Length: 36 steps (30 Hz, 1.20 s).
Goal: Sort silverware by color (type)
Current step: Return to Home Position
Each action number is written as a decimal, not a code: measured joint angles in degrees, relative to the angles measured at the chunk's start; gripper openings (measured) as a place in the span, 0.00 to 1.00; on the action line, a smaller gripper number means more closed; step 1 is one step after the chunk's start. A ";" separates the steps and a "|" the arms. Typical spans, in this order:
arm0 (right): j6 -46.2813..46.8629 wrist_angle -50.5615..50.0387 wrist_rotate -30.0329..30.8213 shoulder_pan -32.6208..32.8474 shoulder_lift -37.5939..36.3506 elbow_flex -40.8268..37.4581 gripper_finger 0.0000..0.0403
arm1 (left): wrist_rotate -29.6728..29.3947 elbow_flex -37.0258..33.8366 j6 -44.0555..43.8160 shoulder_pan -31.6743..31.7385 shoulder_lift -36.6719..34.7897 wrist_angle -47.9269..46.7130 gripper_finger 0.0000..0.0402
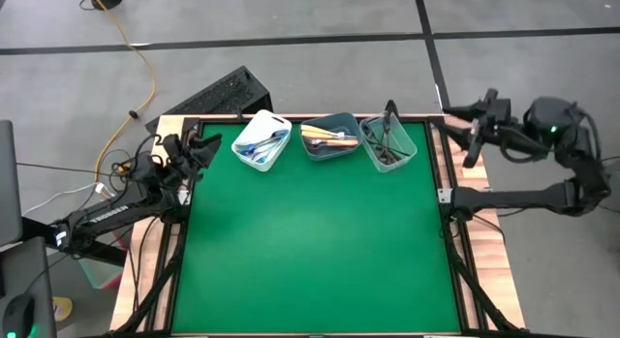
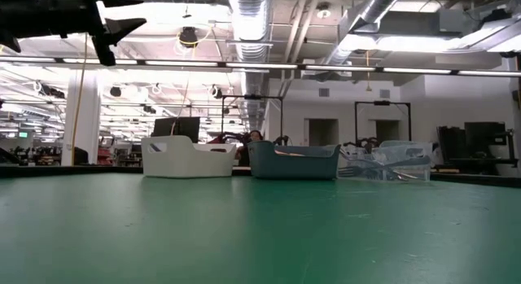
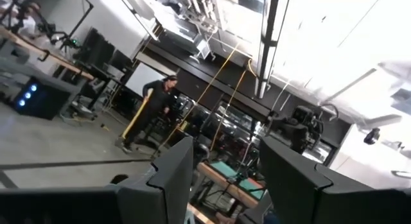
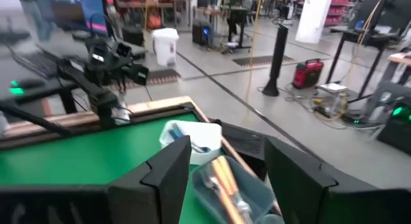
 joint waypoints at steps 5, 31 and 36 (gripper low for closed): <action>6.96 10.02 0.09 2.20 -8.65 -16.03 0.55 | 2.18 0.00 3.20 0.00 0.00 0.02 0.41; 9.36 46.99 30.96 34.97 -17.11 -50.11 0.55 | 7.69 -1.05 11.15 -9.18 -1.72 -2.78 0.41; 3.35 44.89 26.65 34.80 -30.77 -49.15 0.55 | 7.39 -1.05 10.72 -7.39 -5.74 -7.02 0.41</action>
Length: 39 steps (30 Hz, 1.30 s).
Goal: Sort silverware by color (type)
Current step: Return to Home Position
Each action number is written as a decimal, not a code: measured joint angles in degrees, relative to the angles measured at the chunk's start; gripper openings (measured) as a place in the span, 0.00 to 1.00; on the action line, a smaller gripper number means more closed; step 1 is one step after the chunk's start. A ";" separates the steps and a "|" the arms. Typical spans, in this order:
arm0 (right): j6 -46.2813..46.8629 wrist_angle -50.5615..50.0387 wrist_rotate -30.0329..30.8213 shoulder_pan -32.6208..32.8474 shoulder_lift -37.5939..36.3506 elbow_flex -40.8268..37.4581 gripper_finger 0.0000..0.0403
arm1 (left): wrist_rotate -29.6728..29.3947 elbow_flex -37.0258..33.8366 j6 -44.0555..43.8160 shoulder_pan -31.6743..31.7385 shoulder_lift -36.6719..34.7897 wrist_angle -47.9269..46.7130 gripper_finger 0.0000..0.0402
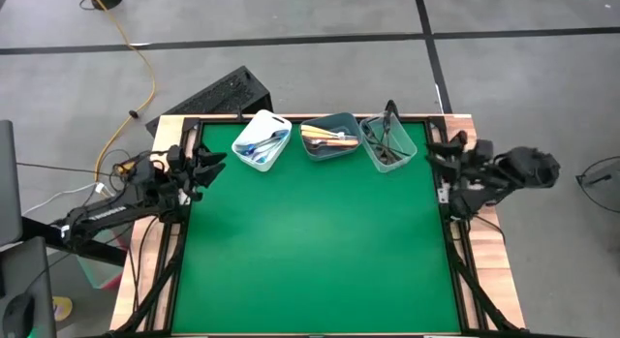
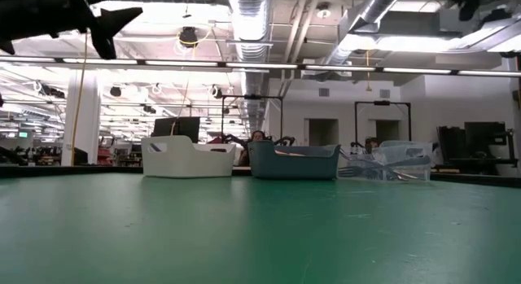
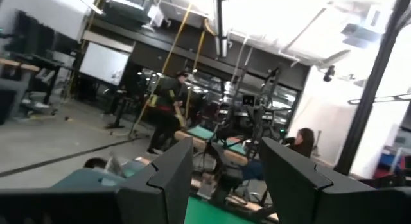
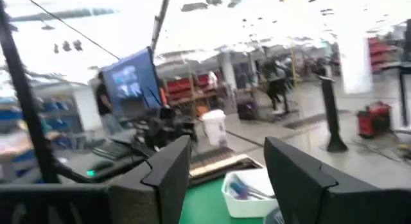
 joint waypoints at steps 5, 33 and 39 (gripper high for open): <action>0.01 -4.43 -2.48 -0.03 -7.90 0.09 0.55 | -0.97 -0.89 -1.31 1.29 -4.80 -6.47 0.41; 11.77 10.63 10.34 -2.82 -7.69 -30.18 0.55 | -6.57 -9.29 2.35 -6.58 -5.58 -12.07 0.41; 8.58 9.07 11.13 -5.23 -7.64 -30.22 0.55 | -8.16 -9.35 7.65 -9.76 -5.60 -13.11 0.41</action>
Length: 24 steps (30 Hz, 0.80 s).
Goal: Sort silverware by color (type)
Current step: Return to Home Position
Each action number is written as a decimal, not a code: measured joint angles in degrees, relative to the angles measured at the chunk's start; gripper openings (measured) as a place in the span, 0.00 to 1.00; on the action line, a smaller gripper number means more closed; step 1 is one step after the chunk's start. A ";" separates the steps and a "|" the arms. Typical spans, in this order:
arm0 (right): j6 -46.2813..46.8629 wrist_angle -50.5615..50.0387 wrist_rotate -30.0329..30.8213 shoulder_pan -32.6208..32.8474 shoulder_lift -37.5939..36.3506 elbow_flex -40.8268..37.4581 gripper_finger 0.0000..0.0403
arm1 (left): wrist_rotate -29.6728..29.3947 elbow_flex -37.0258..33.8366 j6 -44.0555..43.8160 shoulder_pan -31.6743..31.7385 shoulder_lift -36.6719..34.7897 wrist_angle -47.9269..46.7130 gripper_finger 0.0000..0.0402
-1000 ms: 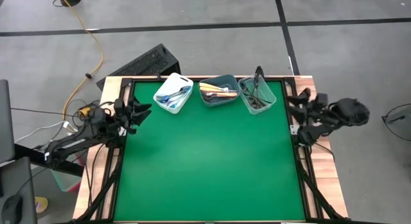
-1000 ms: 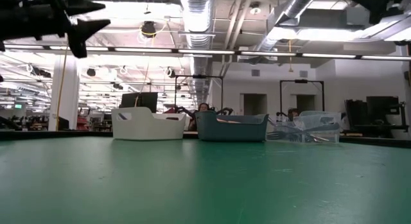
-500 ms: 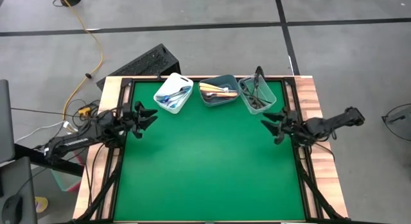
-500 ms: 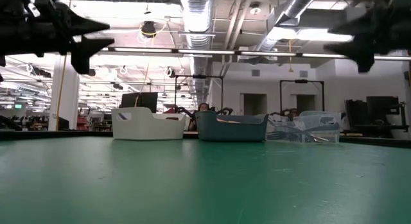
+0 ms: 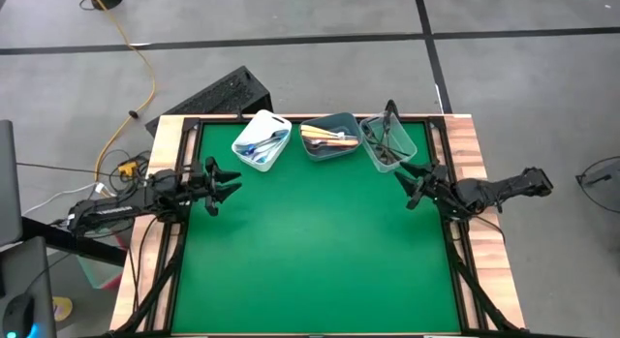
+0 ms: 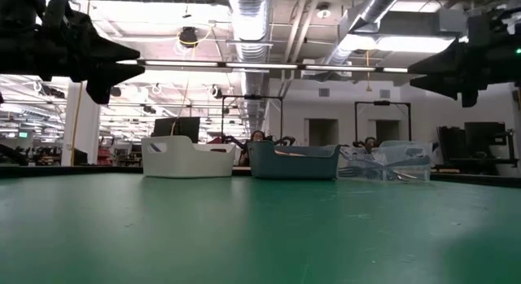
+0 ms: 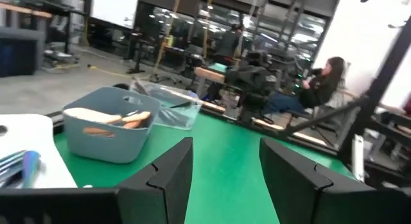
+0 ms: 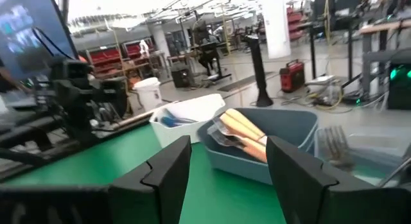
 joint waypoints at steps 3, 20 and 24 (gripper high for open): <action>-2.85 -0.20 -0.01 -0.48 0.25 0.00 0.55 | 2.32 0.00 1.41 -1.90 0.01 0.37 0.41; -6.77 -0.72 -0.22 -0.45 0.24 -0.07 0.55 | -6.03 -0.07 -1.03 -8.05 -0.11 0.15 0.41; -6.77 -0.77 -0.25 -0.45 0.24 -0.09 0.55 | -6.03 -0.09 -1.19 -8.05 -0.11 0.15 0.41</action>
